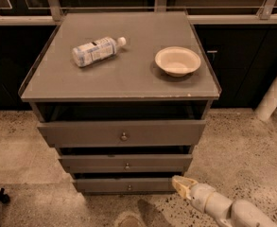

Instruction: Open middle drawer

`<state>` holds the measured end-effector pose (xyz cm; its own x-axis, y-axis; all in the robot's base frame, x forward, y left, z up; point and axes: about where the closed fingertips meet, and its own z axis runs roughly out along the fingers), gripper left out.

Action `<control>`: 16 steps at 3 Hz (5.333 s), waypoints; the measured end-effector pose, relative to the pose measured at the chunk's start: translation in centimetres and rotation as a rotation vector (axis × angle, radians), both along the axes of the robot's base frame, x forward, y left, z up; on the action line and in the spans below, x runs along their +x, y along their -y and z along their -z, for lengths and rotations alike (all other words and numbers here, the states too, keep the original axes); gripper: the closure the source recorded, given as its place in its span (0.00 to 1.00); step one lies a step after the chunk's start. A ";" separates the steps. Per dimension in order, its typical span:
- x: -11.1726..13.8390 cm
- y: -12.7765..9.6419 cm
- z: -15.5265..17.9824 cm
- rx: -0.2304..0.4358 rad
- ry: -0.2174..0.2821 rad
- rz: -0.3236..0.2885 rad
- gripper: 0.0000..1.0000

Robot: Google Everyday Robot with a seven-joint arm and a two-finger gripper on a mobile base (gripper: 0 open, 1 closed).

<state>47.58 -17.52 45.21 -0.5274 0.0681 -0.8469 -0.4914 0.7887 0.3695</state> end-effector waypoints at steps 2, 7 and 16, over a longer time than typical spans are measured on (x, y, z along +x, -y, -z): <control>4.2 0.8 0.0 0.013 0.068 0.021 1.00; 14.8 2.0 -0.9 -0.031 0.223 0.129 1.00; 13.8 -2.2 1.6 -0.428 -0.048 -0.052 1.00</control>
Offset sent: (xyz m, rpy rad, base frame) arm 0.0306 -0.0027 -0.0003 0.0106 -0.0528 -0.0069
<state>61.35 -15.28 43.65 -0.5606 -0.3116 -0.7672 -0.5246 0.8505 0.0379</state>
